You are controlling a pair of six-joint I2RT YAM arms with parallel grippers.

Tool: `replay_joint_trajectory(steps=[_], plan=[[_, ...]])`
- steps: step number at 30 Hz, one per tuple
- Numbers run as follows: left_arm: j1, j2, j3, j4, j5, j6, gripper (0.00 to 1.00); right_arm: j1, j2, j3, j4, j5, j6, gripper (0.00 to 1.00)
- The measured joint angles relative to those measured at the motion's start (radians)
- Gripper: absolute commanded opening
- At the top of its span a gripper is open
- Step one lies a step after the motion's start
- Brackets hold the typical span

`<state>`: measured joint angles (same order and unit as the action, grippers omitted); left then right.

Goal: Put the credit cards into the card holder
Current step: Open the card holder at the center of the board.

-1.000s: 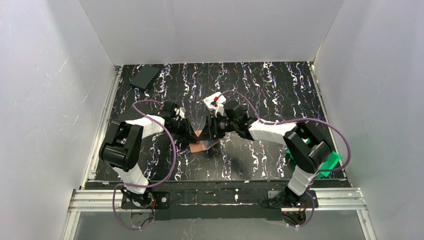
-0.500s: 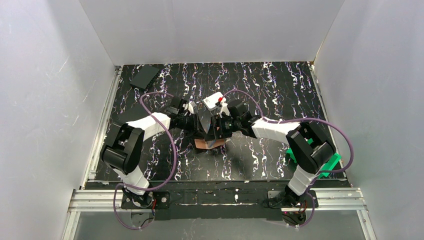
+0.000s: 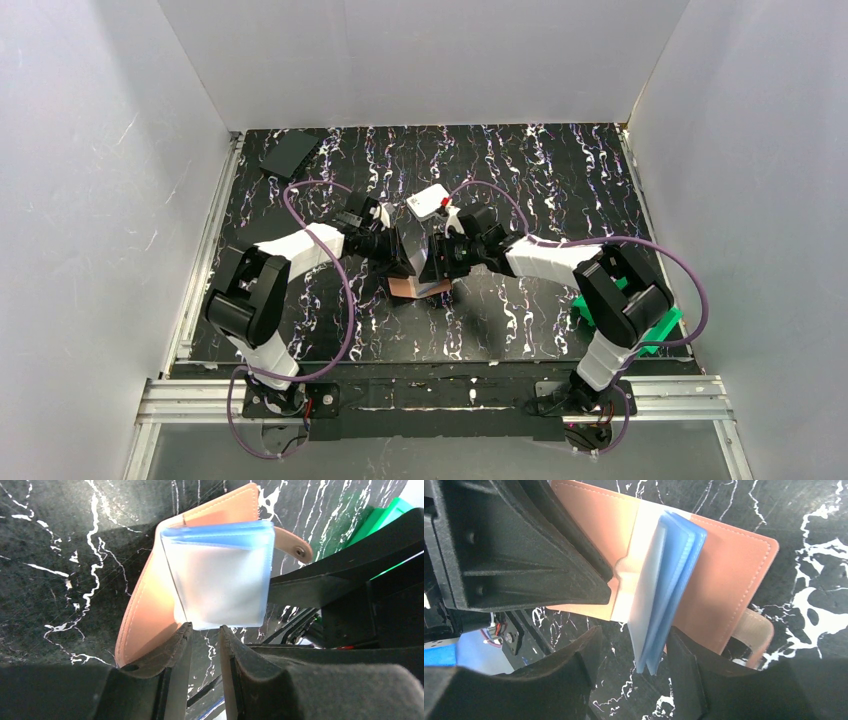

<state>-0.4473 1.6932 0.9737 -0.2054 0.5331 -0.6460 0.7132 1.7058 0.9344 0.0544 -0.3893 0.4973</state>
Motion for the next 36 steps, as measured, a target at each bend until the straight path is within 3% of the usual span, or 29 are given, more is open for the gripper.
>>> replay_joint_trajectory(steps=[14,16,20,24,32,36], plan=[[0.000,0.026,-0.037,-0.005,-0.014,0.007,0.25,-0.103,0.006,-0.083,0.213,-0.154,0.164,0.43],[0.000,0.026,-0.039,-0.004,-0.014,0.008,0.25,-0.105,0.007,-0.087,0.238,-0.168,0.181,0.44],[0.000,0.026,-0.045,-0.003,-0.014,0.007,0.25,-0.105,0.023,-0.087,0.256,-0.185,0.193,0.56],[0.000,0.026,-0.048,-0.003,-0.014,0.007,0.25,-0.105,0.035,-0.087,0.259,-0.191,0.195,0.61],[0.000,0.026,-0.048,-0.003,-0.013,0.007,0.24,-0.104,0.064,-0.079,0.263,-0.198,0.195,0.62],[0.000,0.026,-0.048,-0.003,-0.013,0.007,0.24,-0.104,0.080,-0.073,0.263,-0.198,0.195,0.52]])
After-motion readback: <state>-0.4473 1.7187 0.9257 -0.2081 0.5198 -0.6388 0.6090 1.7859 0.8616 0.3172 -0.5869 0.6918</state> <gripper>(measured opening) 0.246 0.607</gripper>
